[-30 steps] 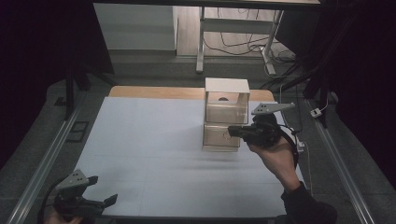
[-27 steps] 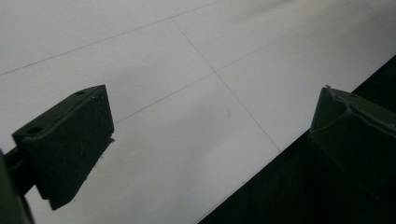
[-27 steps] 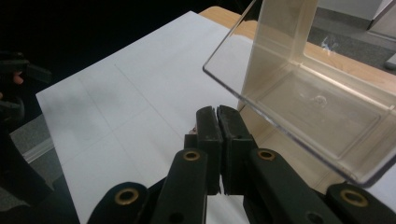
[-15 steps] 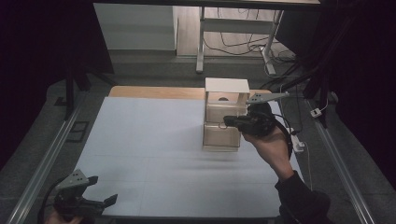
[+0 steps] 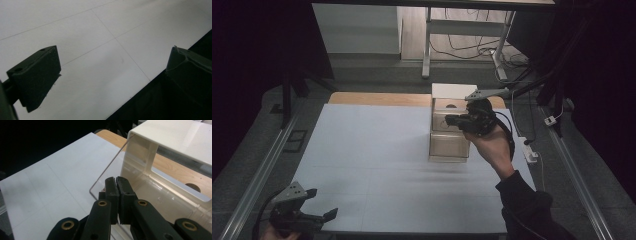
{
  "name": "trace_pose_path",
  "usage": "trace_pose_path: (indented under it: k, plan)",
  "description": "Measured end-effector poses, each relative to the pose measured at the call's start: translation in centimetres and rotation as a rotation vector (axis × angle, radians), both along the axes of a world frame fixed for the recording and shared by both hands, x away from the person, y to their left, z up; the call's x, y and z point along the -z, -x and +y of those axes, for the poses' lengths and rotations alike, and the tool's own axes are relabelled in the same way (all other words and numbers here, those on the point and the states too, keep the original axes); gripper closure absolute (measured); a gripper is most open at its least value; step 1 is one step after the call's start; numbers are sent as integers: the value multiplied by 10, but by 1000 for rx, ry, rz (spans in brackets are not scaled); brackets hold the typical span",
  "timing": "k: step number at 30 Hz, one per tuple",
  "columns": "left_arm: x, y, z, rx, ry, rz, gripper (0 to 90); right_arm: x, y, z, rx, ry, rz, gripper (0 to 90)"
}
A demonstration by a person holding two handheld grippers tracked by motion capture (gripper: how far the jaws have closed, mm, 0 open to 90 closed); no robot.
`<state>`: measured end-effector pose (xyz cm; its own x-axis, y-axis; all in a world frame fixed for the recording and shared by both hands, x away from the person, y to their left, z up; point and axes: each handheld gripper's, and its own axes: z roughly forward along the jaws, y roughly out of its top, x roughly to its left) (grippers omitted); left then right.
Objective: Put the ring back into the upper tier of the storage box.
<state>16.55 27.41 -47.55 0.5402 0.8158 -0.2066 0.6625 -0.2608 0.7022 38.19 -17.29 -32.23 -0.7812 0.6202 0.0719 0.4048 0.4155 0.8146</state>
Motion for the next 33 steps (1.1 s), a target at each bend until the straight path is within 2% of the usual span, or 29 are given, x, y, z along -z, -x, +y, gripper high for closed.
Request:
trace_pose_path:
  k: [6,15,22,33]
  plan:
    - [0,0,0,0,-2,0,0,1,-11,9,21,29,-2,870]
    - [0,0,0,0,-3,1,0,4,-28,18,64,45,5,870]
    - [0,0,-1,-1,-7,3,0,11,-43,24,102,66,13,869]
    - [0,0,-1,-3,-7,4,0,21,-58,35,128,100,29,867]
